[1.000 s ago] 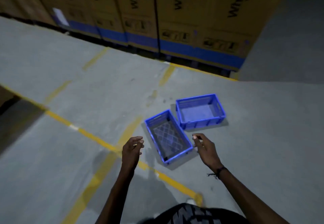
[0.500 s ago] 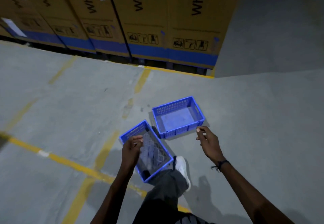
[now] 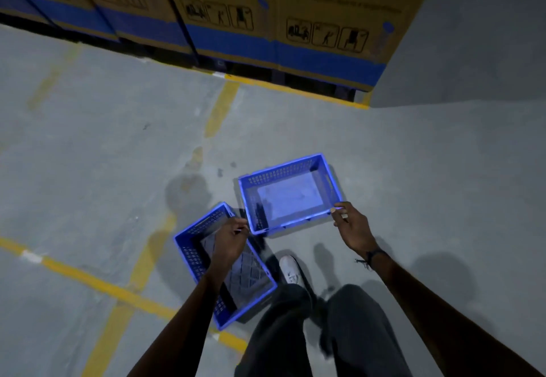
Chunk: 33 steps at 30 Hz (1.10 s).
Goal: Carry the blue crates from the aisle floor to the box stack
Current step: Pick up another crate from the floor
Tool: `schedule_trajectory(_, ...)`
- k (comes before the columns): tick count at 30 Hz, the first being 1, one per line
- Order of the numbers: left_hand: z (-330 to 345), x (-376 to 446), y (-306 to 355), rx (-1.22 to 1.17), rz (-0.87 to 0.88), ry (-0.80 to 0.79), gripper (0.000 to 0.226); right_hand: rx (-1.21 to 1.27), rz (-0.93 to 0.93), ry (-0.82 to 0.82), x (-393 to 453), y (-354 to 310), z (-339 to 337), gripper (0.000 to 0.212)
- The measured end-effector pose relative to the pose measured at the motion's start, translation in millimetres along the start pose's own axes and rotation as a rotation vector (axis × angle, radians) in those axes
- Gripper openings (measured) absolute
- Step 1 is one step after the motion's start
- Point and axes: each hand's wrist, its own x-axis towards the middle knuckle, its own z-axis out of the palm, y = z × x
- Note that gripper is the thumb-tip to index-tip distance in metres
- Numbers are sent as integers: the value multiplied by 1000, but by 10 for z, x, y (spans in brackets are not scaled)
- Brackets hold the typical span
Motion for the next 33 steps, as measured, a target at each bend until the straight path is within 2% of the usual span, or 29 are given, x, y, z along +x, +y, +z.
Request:
schedule_trajectory(2,180,360,-54,29,-24,4,11,-29,42,-19,396,248,104,17)
schedule_trajectory(5,499,964,-337,74,-66,3,5,-73,66,-28,1035,758,310,26)
schedule_trajectory(9,1045,1891,-1207,156,-89,-45,33,-240,45,-100,1897,1589,679,44)
schedule_trajectory(12,1488,2727,-2038,334,-109,-89,51,-358,-31,-45,2573,2307,956,59)
schedule_trajectory(17,1918,3629,-2732,539,-149,67,68,-530,-92,16,3533,3310,1304,73)
schedule_trajectory(20,2084,3999,-2929,580,-203,120,74,-567,-16,13,3907,3616,1471,73)
schedule_trajectory(25,2406,4240,-3099,369,-301,205,93,-529,17,19,4238,3869,1615,86)
schedule_trajectory(29,2429,4326,-3093,253,-317,276,81,-446,5,20,4330,3922,1608,93)
schedule_trajectory(33,2328,4312,-2976,242,-293,235,81,-376,38,-12,4389,3803,1503,90)
